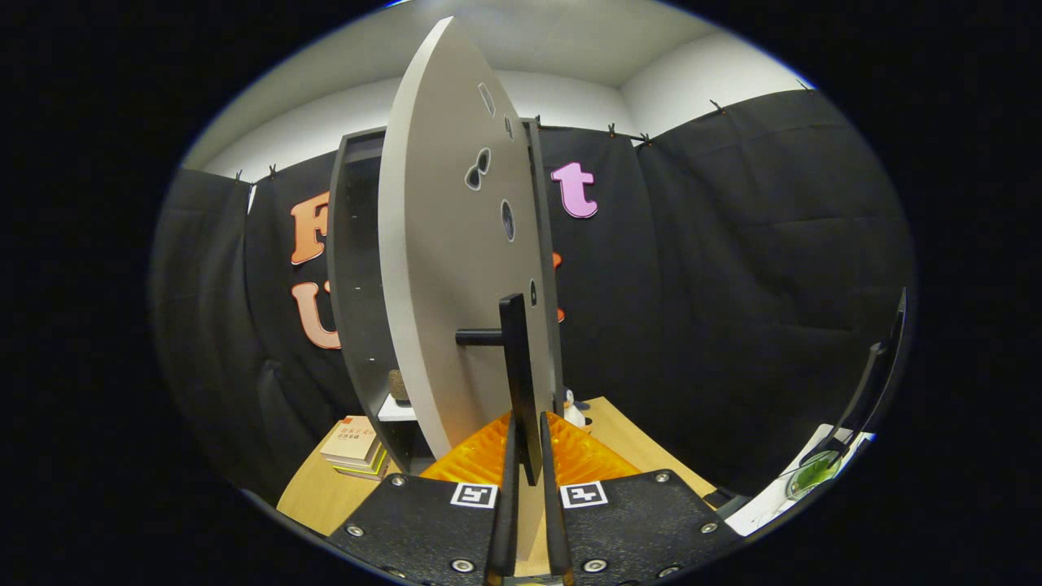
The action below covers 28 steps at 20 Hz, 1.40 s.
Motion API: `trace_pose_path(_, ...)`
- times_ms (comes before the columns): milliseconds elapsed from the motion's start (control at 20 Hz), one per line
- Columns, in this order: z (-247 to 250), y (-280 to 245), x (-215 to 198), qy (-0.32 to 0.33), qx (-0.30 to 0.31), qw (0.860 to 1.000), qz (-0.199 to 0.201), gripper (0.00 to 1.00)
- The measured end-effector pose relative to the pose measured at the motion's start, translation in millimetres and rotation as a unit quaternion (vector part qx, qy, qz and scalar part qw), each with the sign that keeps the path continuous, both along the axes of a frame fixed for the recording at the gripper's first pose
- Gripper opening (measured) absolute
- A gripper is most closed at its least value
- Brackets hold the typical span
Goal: Open the shoe cabinet door, grab the shoes and put them into the shoe cabinet, then close the shoe cabinet door.
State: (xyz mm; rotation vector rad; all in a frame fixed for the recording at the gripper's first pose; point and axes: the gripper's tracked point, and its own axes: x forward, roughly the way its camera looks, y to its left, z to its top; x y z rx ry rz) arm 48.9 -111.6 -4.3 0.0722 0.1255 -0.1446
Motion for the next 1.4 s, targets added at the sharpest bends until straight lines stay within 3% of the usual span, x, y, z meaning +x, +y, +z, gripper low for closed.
trace_pose_path(450, 5.0, -51.9, -14.8, 0.0, -0.001, 0.999, -0.052, 0.13)
trace_pose_path(1050, 6.0, -64.4, -27.9, 0.013, -0.009, 0.995, -0.097, 0.07)
trace_pose_path(1400, -0.1, -68.2, -32.1, 0.021, -0.007, 0.997, -0.075, 0.08)
